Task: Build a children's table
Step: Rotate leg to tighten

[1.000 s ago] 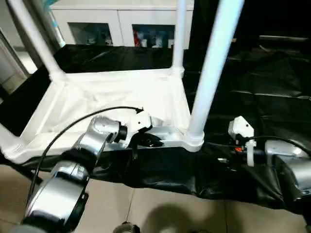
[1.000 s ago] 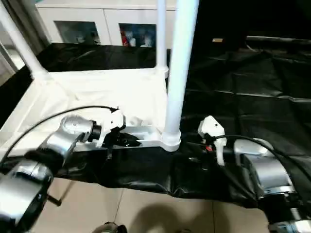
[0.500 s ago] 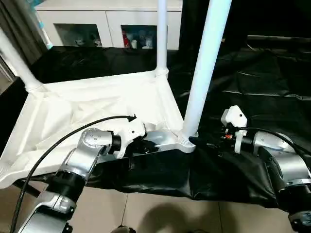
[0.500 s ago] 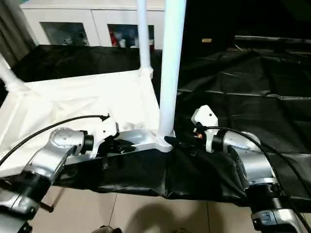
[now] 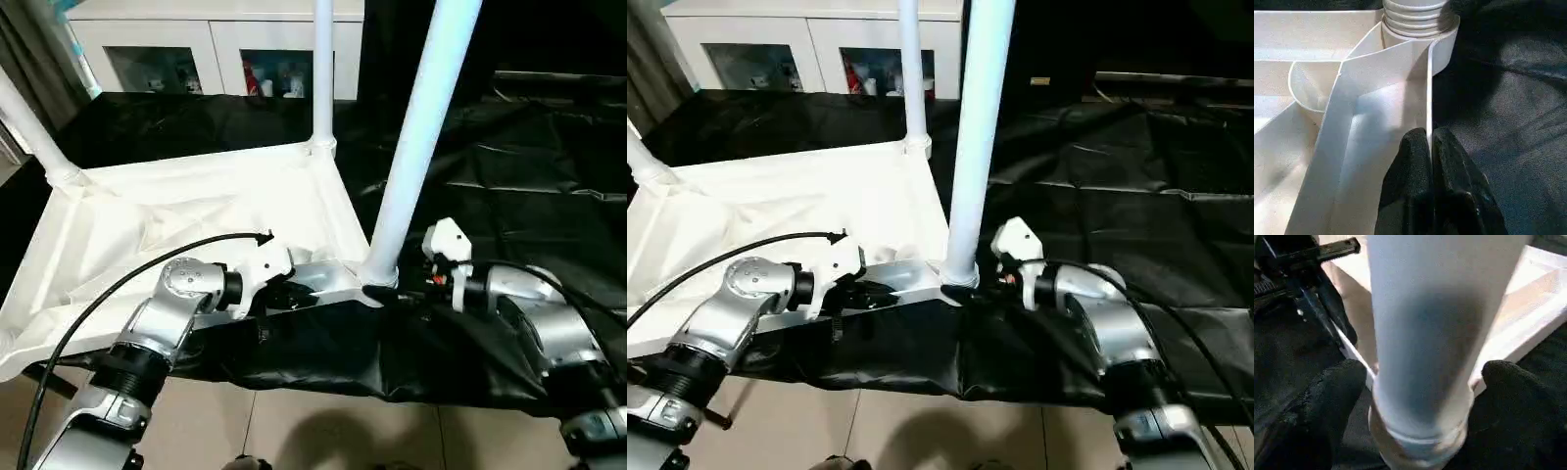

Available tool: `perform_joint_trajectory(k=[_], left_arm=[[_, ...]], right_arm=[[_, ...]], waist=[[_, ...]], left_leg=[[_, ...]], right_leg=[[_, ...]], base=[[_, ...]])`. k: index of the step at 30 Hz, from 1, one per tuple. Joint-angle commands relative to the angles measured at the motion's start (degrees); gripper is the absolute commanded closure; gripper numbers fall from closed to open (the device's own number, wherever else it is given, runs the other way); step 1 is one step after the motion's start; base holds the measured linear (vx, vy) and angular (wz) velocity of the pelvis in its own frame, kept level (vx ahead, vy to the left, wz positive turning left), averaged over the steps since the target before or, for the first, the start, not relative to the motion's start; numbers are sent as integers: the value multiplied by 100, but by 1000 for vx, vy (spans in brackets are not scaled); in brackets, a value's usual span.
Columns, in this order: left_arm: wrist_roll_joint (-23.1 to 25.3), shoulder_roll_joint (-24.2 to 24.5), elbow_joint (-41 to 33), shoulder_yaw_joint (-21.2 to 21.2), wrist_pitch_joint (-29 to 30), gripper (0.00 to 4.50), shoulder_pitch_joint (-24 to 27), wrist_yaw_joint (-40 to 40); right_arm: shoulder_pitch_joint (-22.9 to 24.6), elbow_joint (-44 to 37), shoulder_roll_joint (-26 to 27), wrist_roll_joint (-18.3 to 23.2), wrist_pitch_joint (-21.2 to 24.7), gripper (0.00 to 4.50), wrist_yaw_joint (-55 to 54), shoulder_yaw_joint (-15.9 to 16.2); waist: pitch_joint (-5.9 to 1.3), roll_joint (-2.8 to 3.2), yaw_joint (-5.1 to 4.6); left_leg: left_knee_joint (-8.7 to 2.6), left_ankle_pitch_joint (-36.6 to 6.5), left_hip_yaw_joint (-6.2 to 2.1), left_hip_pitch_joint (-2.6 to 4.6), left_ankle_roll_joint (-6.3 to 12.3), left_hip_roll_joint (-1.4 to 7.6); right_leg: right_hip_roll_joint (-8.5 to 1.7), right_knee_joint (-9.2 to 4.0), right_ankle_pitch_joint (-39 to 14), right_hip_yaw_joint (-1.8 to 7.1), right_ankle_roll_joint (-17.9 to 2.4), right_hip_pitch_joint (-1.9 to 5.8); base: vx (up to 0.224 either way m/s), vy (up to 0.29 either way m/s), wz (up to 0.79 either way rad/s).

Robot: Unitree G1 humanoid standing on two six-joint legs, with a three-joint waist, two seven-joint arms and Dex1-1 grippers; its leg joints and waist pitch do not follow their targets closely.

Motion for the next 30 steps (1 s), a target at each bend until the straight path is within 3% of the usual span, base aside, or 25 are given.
perform_joint_trajectory(k=[1,8,12,15,21,22,23,24,25,27,30], left_arm=[[17,57,196,-82,-6,450,40,-27],[30,66,303,-56,-7,450,4,45],[9,-41,471,42,14,450,-105,292],[31,-172,633,106,32,450,-238,564],[264,-570,1196,175,26,450,-656,1540],[321,-925,1512,235,65,450,-916,2166],[323,-1017,1585,254,71,450,-974,2309],[316,-1149,1696,281,70,450,-1057,2492],[316,-1149,1696,281,70,450,-1057,2492],[336,-1398,1880,293,0,450,-1212,2787],[341,-1522,1944,278,-78,450,-1274,2793]], right_arm=[[-79,73,15,-74,-69,44,36,75],[-88,281,81,-138,-262,102,48,129],[-9,350,224,-114,-172,137,-246,41],[37,479,398,-143,-124,166,-633,-19],[115,806,977,-369,-104,174,-1890,-163],[97,1002,1397,-571,50,174,-2917,-250],[88,1054,1496,-626,102,174,-3162,-261],[68,1130,1628,-709,183,174,-3471,-256],[68,1130,1628,-709,183,174,-3471,-256],[61,1145,1867,-795,115,174,-3625,-140],[63,1101,2011,-702,64,174,-3526,-143]], waist=[[-365,-161,24],[-338,-167,11],[-338,-169,9],[-314,-171,-1],[-284,-168,-34],[-267,-175,-50],[-265,-152,-64],[-265,-159,-68],[-273,-176,-74],[-281,-137,-56],[-281,-139,-59]], left_leg=[[-381,-1452,-75,71,396,129],[-409,-1624,-84,83,319,135],[-428,-1605,-81,92,315,136],[-442,-1720,-81,94,277,130],[-494,-2179,-126,161,68,121],[-506,-2265,-137,150,53,116],[-510,-2344,-139,181,-27,102],[-509,-2398,-151,200,-51,92],[-523,-2418,-167,186,-51,86],[-562,-2463,-157,244,30,110],[-594,-2533,-166,234,81,110]], right_leg=[[-232,-523,-1785,168,-1162,245],[-239,-561,-2100,174,-1075,227],[-233,-568,-2028,174,-1091,225],[-241,-600,-2259,176,-1058,207],[-257,-699,-2993,170,-780,143],[-261,-715,-3143,165,-723,140],[-261,-748,-3334,160,-652,104],[-264,-764,-3435,147,-617,99],[-274,-779,-3499,125,-559,140],[-273,-848,-3265,117,-571,126],[-273,-864,-3128,113,-615,154]], base=[[0,0,0],[0,0,0],[0,0,0],[0,0,0],[0,0,0],[0,0,0],[0,0,0],[0,0,0],[0,0,0],[0,0,0],[0,0,0]])
